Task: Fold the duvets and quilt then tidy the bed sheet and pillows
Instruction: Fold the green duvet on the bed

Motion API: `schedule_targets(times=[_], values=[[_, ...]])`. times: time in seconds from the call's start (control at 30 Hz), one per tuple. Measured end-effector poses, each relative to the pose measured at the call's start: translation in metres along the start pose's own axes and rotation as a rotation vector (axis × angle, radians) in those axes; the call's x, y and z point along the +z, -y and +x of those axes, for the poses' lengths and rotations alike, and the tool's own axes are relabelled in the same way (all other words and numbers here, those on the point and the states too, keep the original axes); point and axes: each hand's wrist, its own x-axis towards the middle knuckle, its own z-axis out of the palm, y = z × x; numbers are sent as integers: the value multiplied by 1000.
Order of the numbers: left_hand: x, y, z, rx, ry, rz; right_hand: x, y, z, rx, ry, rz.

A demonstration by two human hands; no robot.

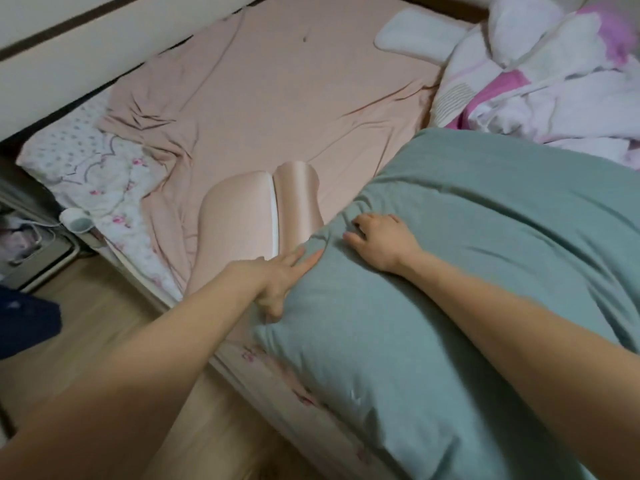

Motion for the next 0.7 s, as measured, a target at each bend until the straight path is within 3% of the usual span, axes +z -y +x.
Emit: schedule_targets(times=[0.07,0.13,0.27,0.33,0.47,0.57,0.6,0.7], values=[[9,-3,-8,-50,32,61,6,18,-25,-36,3,-15],[23,-5,-15,-11,-47,47,11,34,-46,-53,-8,-43],[65,-11,-35,65,-513,139,16,64,-76,4,-67,-59],[81,-17,-37,83,-671,150,12,83,-94,34,-52,-49],[60,-21,-53,157,-723,143,5,107,-150,-38,47,-234],[43,-16,-74,139,-854,145,6,101,-183,-3,-72,-281],[49,-17,-80,113,-831,153,12,101,-191,1,-66,-265],[76,-26,-88,15,-478,258,30,110,-207,-73,156,-252]])
